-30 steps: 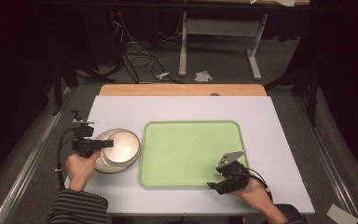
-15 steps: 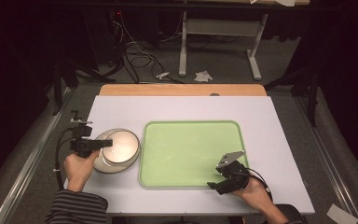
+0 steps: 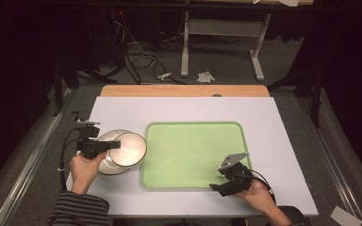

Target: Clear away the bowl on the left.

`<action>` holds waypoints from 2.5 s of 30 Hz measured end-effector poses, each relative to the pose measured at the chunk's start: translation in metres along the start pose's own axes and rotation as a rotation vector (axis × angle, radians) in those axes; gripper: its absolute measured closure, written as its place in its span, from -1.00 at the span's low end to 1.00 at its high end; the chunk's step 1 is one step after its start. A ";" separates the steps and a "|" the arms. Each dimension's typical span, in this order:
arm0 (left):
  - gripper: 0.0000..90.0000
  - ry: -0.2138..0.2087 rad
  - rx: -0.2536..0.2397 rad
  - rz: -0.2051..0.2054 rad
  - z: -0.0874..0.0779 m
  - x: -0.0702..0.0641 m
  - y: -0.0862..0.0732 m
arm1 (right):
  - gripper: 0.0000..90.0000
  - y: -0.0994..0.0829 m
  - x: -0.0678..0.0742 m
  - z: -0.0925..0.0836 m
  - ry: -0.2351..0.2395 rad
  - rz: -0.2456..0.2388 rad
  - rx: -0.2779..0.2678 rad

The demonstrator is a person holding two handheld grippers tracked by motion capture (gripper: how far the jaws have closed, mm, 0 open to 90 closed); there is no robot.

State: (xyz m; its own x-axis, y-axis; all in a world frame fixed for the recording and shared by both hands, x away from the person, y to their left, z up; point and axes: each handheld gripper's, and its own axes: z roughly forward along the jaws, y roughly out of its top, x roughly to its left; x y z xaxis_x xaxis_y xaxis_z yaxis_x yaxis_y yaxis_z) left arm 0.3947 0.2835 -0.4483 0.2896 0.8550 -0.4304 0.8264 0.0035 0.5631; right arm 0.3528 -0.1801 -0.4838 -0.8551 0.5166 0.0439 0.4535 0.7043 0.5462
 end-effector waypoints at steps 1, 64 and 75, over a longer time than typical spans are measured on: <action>0.78 -0.004 0.002 0.004 0.000 -0.001 0.000 | -0.26 0.000 0.000 0.000 -0.002 0.003 0.002; 0.77 -0.147 0.083 0.216 0.049 -0.092 0.027 | -0.26 -0.003 -0.009 -0.010 0.002 0.010 -0.051; 0.77 -0.139 0.114 0.245 0.058 -0.101 0.035 | -0.26 -0.003 -0.008 -0.010 0.002 0.013 -0.045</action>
State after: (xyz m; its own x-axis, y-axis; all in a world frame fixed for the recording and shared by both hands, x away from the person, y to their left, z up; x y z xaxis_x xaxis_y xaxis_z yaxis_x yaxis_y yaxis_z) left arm 0.4221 0.1672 -0.4265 0.5442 0.7438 -0.3881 0.7700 -0.2591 0.5831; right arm 0.3559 -0.1908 -0.4777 -0.8497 0.5246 0.0529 0.4529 0.6749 0.5825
